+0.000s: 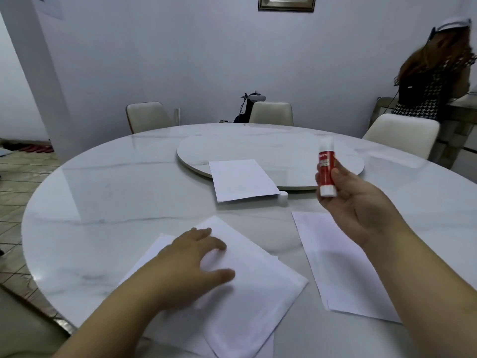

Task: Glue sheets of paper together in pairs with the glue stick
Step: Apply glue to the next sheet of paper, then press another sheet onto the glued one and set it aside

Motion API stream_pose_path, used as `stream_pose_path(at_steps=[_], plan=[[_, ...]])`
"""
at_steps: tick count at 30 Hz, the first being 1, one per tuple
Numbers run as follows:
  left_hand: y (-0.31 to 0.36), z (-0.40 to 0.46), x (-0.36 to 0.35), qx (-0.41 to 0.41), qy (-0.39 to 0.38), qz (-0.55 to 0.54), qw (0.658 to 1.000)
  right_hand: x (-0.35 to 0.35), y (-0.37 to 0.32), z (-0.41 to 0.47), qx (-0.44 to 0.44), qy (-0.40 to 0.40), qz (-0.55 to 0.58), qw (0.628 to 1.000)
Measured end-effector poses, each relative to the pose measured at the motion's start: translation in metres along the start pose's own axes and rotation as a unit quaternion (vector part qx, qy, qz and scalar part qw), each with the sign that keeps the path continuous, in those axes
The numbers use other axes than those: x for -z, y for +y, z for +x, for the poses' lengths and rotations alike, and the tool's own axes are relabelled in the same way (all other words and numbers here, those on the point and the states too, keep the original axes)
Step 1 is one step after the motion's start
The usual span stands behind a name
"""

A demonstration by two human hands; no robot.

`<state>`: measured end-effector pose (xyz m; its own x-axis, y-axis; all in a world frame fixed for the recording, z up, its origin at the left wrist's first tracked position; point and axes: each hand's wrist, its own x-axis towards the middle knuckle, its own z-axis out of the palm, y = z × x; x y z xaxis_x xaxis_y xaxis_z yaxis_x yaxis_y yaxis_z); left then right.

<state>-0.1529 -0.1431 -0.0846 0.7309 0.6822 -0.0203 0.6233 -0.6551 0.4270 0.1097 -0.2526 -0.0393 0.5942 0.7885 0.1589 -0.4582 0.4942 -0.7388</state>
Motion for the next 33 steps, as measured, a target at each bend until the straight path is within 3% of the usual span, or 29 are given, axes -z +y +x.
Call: stream_pose_path(at_steps=[2,4,6,8,10,13,17,21,23,25,26,27,29,30,31,33], plan=[[-0.004,-0.005,0.006,-0.010,-0.056,-0.031,0.998,-0.001,-0.003,0.015,-0.019,-0.002,-0.044,0.999],[-0.003,-0.006,0.000,0.001,-0.026,0.011,1.000,-0.001,-0.001,0.032,-0.018,0.009,-0.093,0.996],[0.006,-0.005,-0.012,0.018,0.041,0.078,0.996,0.002,0.006,0.047,0.008,0.040,-0.219,0.975],[0.015,-0.005,-0.024,0.027,0.099,0.118,0.988,0.010,0.019,0.059,0.052,0.108,-0.408,0.905],[0.020,-0.005,-0.032,0.039,0.125,0.123,0.984,0.017,0.030,0.064,0.082,0.166,-0.510,0.840],[0.020,-0.004,-0.035,0.051,0.138,0.113,0.983,0.029,0.041,0.069,0.085,0.180,-0.563,0.803],[0.021,-0.004,-0.037,0.060,0.140,0.124,0.981,0.036,0.045,0.073,0.070,0.172,-0.585,0.790],[0.021,-0.004,-0.037,0.069,0.146,0.133,0.978,0.040,0.043,0.073,0.060,0.146,-0.569,0.807],[0.021,-0.005,-0.037,0.065,0.152,0.135,0.977,0.043,0.024,0.070,0.067,0.157,-0.543,0.822],[0.019,-0.005,-0.037,0.057,0.158,0.142,0.976,0.048,-0.007,0.061,0.040,0.116,-0.581,0.804],[0.018,-0.005,-0.037,0.054,0.159,0.146,0.975,0.053,-0.023,0.054,-0.012,0.062,-0.639,0.766],[0.018,-0.004,-0.037,0.054,0.160,0.150,0.974,0.056,-0.036,0.046,-0.082,-0.001,-0.716,0.693],[0.017,-0.002,-0.037,0.056,0.158,0.154,0.974,0.058,-0.049,0.029,-0.181,-0.079,-0.835,0.514],[0.018,-0.001,-0.038,0.056,0.157,0.156,0.974,0.062,-0.049,0.023,-0.190,-0.088,-0.861,0.464],[0.019,-0.001,-0.038,0.055,0.157,0.158,0.973,0.065,-0.048,0.019,-0.182,-0.081,-0.866,0.459],[0.020,0.000,-0.039,0.052,0.158,0.157,0.973,0.069,-0.044,0.012,-0.140,-0.059,-0.850,0.504]])
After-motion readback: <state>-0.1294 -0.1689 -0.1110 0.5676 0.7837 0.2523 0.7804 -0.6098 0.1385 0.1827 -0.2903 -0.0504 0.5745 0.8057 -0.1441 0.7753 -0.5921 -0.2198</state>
